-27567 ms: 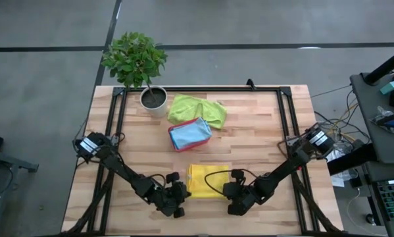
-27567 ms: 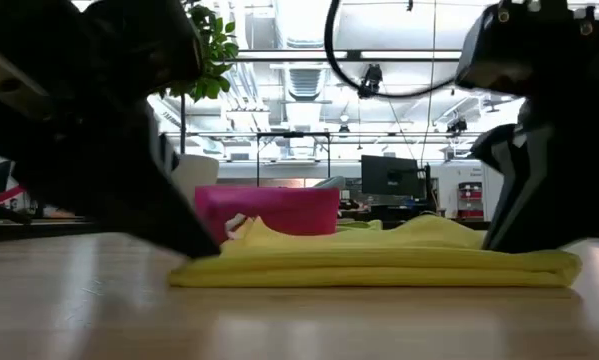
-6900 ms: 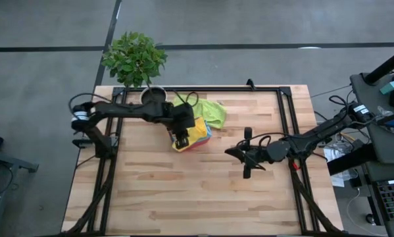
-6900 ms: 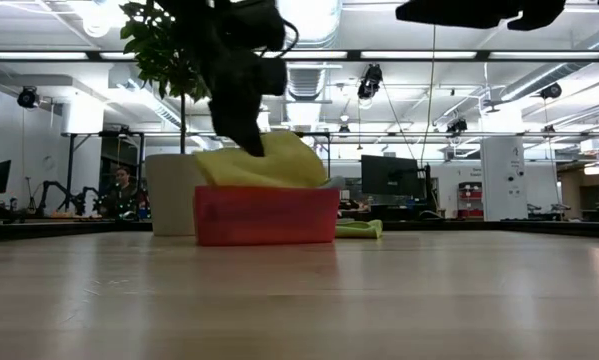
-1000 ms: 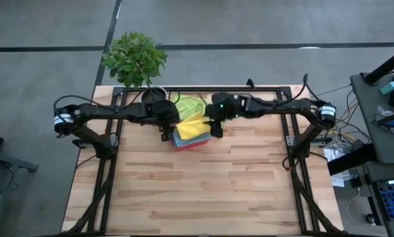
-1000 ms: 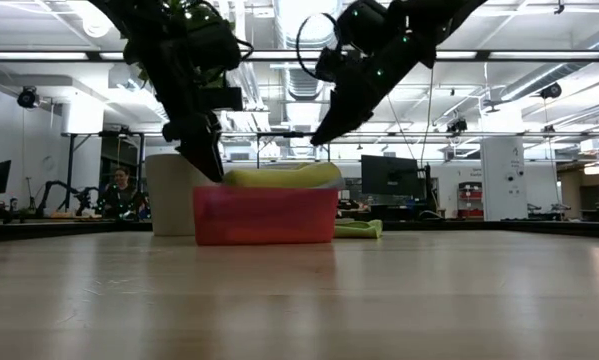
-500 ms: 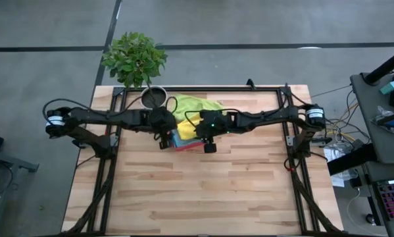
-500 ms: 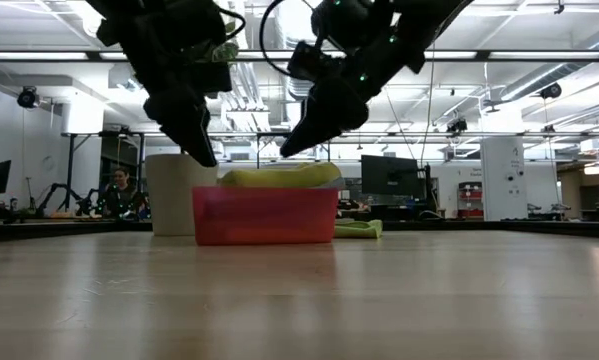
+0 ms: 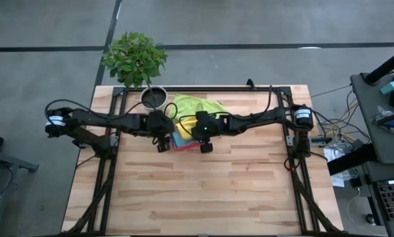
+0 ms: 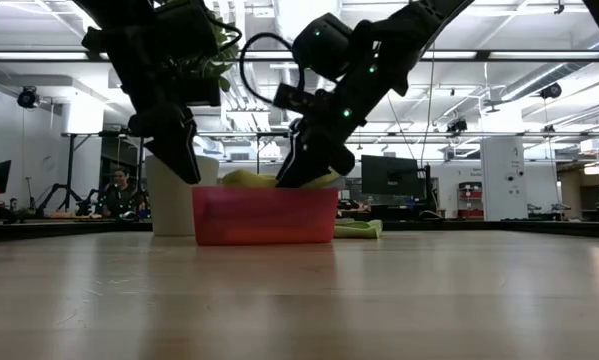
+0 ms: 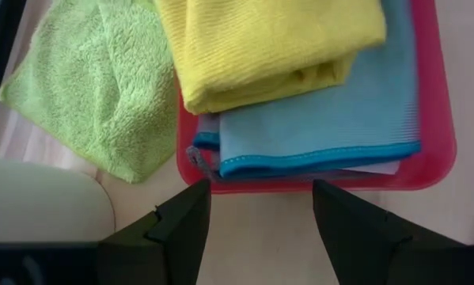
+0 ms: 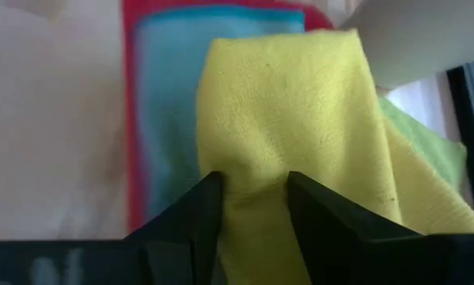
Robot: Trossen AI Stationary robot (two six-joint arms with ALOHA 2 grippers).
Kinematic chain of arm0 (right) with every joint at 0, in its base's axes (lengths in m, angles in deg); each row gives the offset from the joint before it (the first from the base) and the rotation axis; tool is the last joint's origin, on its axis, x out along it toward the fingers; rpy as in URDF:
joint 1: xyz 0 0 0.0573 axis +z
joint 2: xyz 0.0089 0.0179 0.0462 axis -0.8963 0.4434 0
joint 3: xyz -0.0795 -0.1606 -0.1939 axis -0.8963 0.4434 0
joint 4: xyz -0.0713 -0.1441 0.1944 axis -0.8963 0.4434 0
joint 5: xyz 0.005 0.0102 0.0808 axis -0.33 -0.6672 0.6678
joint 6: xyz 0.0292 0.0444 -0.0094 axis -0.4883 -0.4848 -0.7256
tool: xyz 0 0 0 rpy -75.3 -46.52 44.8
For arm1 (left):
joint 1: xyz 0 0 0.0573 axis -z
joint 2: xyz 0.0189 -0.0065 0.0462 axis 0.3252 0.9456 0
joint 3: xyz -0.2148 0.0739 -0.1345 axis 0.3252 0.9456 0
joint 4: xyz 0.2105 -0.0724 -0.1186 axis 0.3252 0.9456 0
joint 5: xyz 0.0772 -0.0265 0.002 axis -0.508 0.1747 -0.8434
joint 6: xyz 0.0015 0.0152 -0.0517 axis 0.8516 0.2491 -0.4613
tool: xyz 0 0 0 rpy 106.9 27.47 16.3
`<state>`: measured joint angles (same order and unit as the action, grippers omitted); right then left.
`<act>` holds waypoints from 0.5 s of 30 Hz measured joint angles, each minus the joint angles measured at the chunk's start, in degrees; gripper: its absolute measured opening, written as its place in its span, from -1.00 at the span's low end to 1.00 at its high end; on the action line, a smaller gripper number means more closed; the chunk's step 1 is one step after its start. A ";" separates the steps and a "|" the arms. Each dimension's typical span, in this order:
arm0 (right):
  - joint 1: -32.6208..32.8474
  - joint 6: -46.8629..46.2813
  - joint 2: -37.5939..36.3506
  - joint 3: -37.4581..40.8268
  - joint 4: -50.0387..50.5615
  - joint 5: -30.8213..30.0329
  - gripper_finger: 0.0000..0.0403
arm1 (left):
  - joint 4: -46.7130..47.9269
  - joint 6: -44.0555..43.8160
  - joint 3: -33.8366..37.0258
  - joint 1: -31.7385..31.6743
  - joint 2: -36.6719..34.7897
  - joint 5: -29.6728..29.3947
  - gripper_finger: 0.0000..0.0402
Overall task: Fold microfiber towels
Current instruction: Put the folded yellow microfiber cloth into the pink bin
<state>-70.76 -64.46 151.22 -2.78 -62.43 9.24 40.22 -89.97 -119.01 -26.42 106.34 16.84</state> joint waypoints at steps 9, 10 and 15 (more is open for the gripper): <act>0.08 3.13 0.47 -0.72 -0.03 -2.42 -0.59 | -0.45 0.02 0.09 -0.04 -0.02 -4.32 0.02; 0.09 3.07 0.47 -0.71 -0.05 -2.42 -0.67 | -0.47 0.02 0.09 -0.04 -0.02 -4.34 0.02; 0.09 0.21 0.47 -0.69 -0.88 -2.43 -0.92 | -0.47 0.02 0.09 -0.04 -0.02 -4.35 0.02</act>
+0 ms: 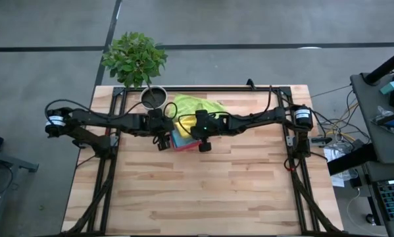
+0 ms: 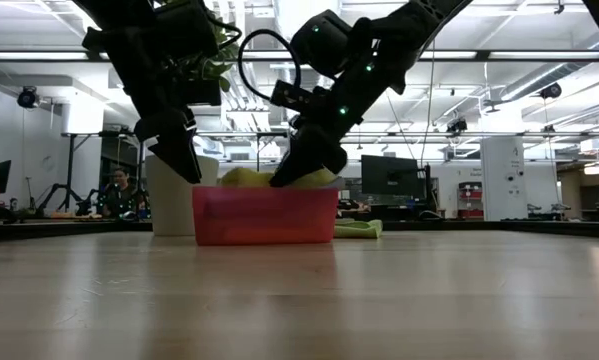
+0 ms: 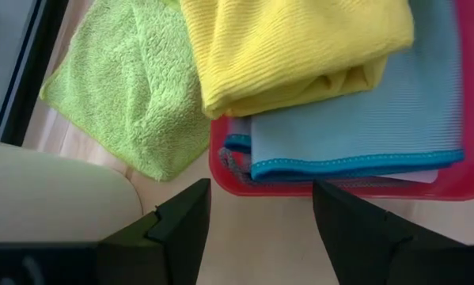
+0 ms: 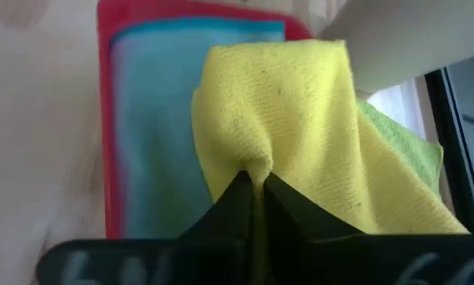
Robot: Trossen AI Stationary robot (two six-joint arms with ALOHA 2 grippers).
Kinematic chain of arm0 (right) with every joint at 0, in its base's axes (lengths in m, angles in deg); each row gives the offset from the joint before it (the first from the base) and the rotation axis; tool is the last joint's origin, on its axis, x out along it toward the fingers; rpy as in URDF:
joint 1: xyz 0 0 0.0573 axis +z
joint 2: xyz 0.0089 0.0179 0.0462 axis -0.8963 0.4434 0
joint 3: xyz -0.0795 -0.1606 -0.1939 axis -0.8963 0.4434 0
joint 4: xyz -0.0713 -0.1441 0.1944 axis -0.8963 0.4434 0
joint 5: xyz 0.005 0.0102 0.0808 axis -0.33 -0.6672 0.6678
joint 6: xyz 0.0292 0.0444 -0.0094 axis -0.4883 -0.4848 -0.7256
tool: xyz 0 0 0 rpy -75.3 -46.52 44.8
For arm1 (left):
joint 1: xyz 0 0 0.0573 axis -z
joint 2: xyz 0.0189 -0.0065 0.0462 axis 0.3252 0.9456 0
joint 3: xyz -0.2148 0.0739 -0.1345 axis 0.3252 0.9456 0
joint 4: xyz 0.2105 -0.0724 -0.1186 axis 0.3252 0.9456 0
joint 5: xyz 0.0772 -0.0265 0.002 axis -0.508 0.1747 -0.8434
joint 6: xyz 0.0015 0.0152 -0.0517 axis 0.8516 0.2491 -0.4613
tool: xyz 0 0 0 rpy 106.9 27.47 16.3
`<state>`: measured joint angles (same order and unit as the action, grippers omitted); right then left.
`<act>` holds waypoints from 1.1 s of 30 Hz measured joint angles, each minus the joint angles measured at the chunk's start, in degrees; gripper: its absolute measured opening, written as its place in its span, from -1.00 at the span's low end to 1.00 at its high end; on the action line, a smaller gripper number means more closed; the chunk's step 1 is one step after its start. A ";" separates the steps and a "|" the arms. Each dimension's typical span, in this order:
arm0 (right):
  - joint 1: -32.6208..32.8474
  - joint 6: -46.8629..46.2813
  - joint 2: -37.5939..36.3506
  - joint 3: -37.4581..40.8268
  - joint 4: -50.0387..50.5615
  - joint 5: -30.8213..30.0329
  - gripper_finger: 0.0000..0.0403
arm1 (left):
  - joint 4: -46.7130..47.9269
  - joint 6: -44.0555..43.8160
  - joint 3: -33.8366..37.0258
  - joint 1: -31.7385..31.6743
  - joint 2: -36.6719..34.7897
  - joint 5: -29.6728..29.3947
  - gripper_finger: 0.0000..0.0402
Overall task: Fold microfiber towels
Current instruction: Put the folded yellow microfiber cloth into the pink bin
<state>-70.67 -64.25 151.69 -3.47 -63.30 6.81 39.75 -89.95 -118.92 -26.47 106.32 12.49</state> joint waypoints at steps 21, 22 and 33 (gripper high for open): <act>3.02 -16.61 2.12 -5.57 2.60 2.60 -0.95 | -1.19 1.50 -0.22 0.04 -6.08 -0.18 0.02; 3.00 -17.08 2.35 -5.57 2.30 2.60 -0.95 | -1.68 1.50 -0.03 0.04 -6.88 -0.16 0.02; 2.97 -19.15 3.12 -5.55 2.67 3.05 -0.63 | -7.94 1.51 1.23 0.14 -7.20 2.30 0.02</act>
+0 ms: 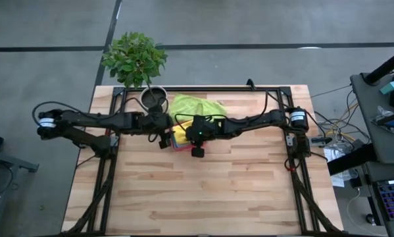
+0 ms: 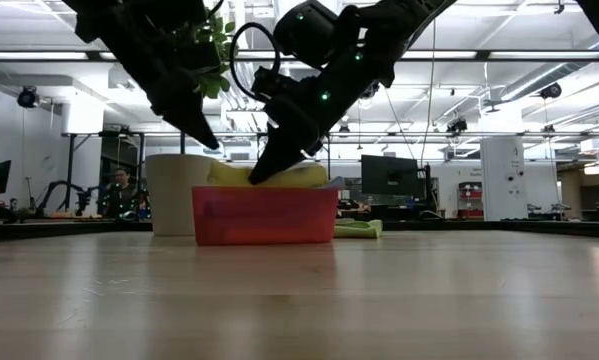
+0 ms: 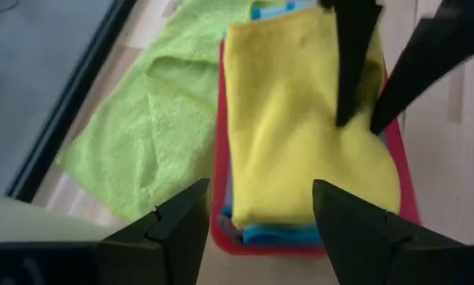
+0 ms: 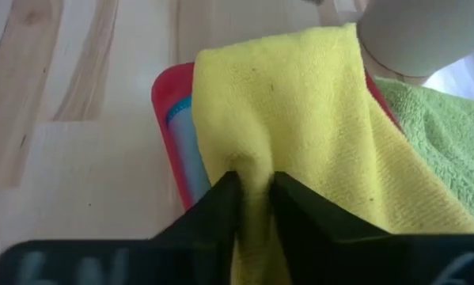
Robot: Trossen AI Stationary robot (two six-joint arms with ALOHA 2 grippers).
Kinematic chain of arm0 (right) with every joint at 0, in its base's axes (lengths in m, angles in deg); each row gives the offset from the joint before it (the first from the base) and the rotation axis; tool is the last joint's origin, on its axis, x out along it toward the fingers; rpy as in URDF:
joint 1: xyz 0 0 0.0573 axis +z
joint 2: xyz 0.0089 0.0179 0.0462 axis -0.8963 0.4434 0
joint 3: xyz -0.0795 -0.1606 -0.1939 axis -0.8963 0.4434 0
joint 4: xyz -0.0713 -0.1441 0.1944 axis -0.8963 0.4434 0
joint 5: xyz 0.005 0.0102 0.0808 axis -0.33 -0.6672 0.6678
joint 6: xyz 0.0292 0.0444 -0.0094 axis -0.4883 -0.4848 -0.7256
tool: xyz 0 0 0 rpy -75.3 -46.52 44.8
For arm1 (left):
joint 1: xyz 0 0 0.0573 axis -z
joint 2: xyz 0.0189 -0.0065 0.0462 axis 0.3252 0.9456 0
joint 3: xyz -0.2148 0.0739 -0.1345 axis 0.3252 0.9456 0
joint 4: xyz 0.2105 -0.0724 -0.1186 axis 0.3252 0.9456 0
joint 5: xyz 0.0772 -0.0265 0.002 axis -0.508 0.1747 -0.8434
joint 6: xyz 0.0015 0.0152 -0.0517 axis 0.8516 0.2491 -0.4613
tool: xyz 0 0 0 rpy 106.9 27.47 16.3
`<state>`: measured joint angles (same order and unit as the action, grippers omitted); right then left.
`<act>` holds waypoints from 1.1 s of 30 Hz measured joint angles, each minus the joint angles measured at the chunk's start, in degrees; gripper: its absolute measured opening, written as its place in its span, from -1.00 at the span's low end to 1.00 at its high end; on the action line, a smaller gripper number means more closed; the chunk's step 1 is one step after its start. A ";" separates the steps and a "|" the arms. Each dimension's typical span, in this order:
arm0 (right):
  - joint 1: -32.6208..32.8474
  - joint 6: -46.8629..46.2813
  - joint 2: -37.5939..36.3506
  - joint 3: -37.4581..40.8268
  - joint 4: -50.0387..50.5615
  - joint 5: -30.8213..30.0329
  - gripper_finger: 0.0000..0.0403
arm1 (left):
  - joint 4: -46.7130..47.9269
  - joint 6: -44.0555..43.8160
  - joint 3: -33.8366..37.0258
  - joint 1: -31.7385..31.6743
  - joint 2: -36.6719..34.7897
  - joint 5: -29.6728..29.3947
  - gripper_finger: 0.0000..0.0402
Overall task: Fold microfiber towels
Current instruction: Put the folded yellow microfiber cloth into the pink bin
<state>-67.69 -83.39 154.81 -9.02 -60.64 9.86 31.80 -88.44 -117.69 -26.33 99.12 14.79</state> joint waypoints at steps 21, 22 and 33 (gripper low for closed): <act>-2.67 -1.38 -4.38 4.13 -8.04 -6.23 -0.76 | -11.23 1.46 0.56 0.40 11.80 6.26 -0.11; -2.92 -1.38 -3.52 4.30 -9.91 -6.20 -0.83 | -11.12 1.46 0.60 0.41 12.20 6.26 -0.13; -5.53 -1.63 0.73 6.21 -10.08 -12.40 -0.94 | -9.89 -0.04 0.56 0.39 16.01 6.55 -0.18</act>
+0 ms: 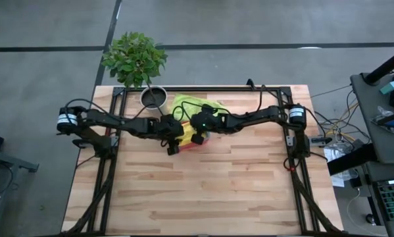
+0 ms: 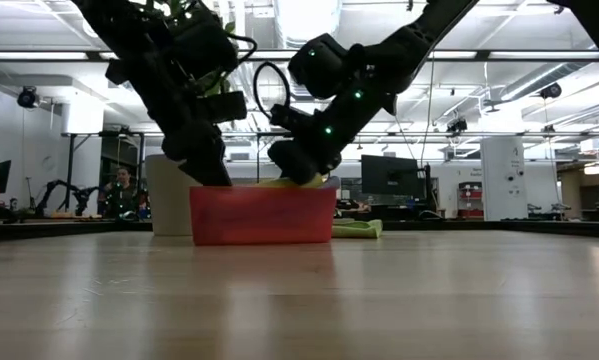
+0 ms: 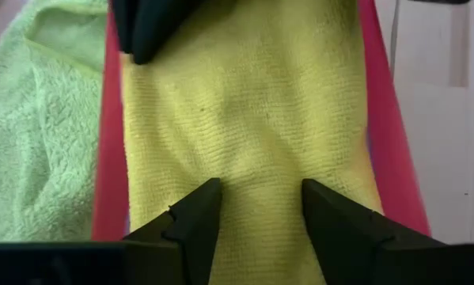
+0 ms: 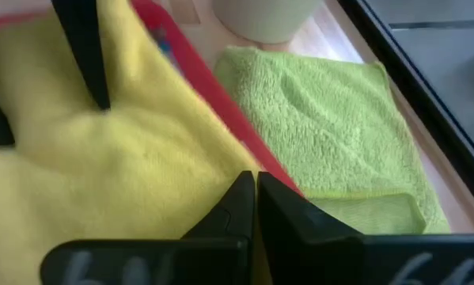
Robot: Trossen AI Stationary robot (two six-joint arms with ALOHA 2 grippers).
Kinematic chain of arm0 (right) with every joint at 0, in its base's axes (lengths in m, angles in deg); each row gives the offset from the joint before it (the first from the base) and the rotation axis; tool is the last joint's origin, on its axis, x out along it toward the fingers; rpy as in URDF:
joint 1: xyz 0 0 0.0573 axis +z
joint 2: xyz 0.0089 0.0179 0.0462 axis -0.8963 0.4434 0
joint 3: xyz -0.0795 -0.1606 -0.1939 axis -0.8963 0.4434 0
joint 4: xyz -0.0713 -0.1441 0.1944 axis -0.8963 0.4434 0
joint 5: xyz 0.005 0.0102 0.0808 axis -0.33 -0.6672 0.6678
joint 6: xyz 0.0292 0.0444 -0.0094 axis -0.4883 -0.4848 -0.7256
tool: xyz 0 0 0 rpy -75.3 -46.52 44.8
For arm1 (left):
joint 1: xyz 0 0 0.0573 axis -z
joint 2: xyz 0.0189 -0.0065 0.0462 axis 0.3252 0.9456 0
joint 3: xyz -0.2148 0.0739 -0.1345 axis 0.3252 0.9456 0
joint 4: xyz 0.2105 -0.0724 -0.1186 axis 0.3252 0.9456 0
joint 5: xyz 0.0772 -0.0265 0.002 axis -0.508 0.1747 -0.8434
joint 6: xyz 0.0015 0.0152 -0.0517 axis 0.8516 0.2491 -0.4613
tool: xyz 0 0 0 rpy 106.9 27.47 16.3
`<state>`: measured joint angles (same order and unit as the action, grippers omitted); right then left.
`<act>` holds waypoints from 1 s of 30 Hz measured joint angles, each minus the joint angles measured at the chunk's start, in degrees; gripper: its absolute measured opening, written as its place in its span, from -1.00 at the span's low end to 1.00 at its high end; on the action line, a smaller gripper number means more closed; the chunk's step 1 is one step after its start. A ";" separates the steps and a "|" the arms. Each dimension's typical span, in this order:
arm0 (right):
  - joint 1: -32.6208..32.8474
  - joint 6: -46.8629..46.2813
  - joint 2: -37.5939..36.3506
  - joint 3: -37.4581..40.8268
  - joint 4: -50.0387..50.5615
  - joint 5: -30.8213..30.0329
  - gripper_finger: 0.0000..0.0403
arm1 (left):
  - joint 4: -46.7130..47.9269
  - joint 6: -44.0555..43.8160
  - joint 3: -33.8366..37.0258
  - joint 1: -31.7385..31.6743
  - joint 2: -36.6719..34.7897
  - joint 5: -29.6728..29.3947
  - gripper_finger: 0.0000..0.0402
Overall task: Fold microfiber towels
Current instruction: Put the folded yellow microfiber cloth into the pink bin
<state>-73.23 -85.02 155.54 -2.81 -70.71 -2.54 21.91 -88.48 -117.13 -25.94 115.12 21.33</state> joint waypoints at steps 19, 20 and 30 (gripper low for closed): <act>0.16 2.45 -9.02 -0.46 10.18 3.75 -0.94 | 0.23 0.46 -0.68 -0.04 -7.57 0.08 -0.19; 0.14 2.44 -9.59 -0.44 10.90 5.75 -0.94 | 0.46 0.45 -0.68 -0.04 -8.27 0.17 -0.19; 0.55 1.41 -10.01 2.06 12.06 22.20 -0.94 | 2.56 -0.07 1.13 0.08 -9.93 11.07 -0.19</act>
<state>-72.68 -83.61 145.53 -0.75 -58.66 19.65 24.47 -88.55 -116.00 -25.86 105.19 32.41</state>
